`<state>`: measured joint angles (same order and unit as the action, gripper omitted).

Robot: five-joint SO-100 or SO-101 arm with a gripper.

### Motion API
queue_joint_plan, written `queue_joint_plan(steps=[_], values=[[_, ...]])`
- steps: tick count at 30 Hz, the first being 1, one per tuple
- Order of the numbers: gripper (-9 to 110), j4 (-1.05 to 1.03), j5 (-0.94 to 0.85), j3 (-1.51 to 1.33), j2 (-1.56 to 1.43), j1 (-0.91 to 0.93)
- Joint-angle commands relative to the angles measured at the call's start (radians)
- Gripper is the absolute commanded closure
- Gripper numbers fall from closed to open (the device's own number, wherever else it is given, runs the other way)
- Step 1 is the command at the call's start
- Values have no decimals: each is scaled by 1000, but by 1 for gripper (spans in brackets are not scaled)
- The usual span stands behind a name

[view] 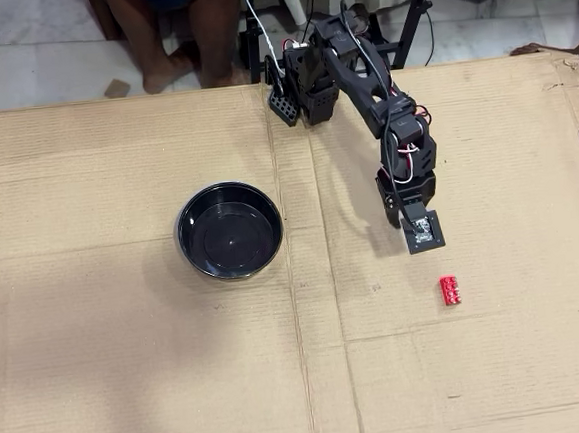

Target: Grasp a lego block and put it in the bin.

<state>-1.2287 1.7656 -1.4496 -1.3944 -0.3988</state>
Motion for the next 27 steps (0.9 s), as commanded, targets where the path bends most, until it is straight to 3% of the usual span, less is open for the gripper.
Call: queue_joint_plan(steps=[1,27], values=[[83,9,5,97,28,-17],[82,11,34,841,614,-104]])
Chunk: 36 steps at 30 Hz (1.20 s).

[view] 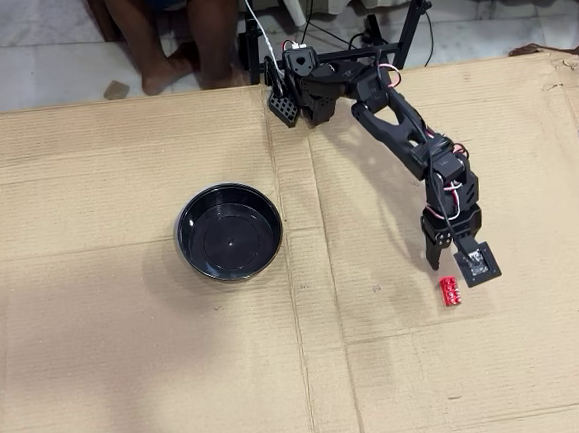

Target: Grasp a lego block and put it in the bin.

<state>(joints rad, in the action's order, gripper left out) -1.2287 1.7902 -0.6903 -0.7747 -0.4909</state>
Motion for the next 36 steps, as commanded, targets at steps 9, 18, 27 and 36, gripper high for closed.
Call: queue_joint_plan(steps=[9,18,27,36], values=[[82,160,6,184,121,-12],[82,252,-5,184,189,-2],[82,247,-9,183,256,12],[82,258,-3,184,299,15]])
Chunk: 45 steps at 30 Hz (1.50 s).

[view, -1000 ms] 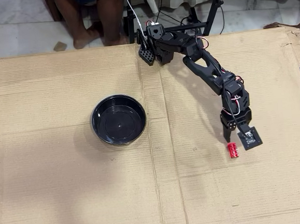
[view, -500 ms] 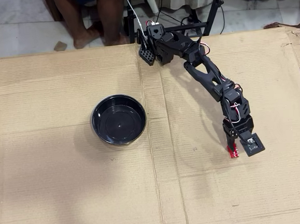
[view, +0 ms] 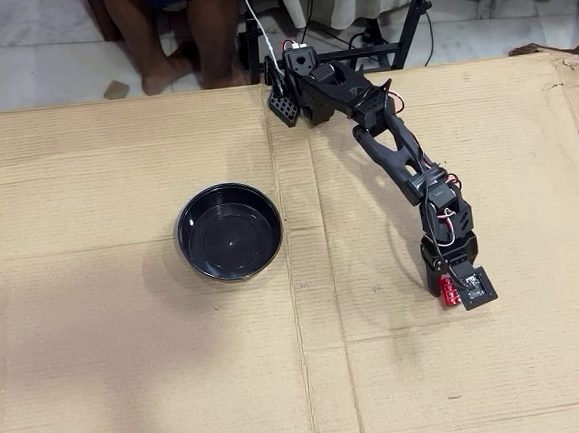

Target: Grasp a lego block and put it in the bin.

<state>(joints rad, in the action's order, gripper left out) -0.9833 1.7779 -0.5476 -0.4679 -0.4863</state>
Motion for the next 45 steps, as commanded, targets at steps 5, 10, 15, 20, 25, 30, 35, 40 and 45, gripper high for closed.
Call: queue_joint_plan(steps=[5,10,15,20,25,30,35,40,45], values=[[83,14,17,41,14,9],[85,14,17,41,28,9],[99,14,17,41,32,12],[102,12,17,40,32,17],[102,0,17,41,15,20],[102,-9,15,11,-46,37],[102,-46,15,-77,-155,57],[102,-58,15,-189,-268,100],[102,-58,15,-308,-383,146]])
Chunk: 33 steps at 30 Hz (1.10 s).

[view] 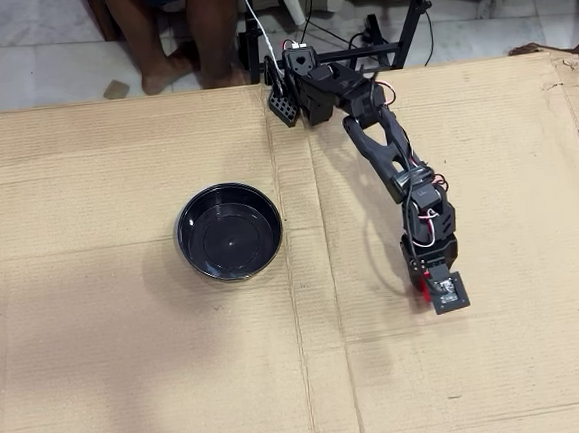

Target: Grasp a lego block and put it in the bin.

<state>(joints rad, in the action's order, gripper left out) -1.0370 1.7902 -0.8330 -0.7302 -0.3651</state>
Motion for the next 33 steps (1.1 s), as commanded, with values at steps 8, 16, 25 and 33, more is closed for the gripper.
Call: queue_joint_plan(steps=[8,16,25,33], values=[[102,0,2,-233,-327,101],[101,8,-8,-445,-540,199],[101,9,-8,-620,-735,299],[101,9,0,-769,-914,387]])
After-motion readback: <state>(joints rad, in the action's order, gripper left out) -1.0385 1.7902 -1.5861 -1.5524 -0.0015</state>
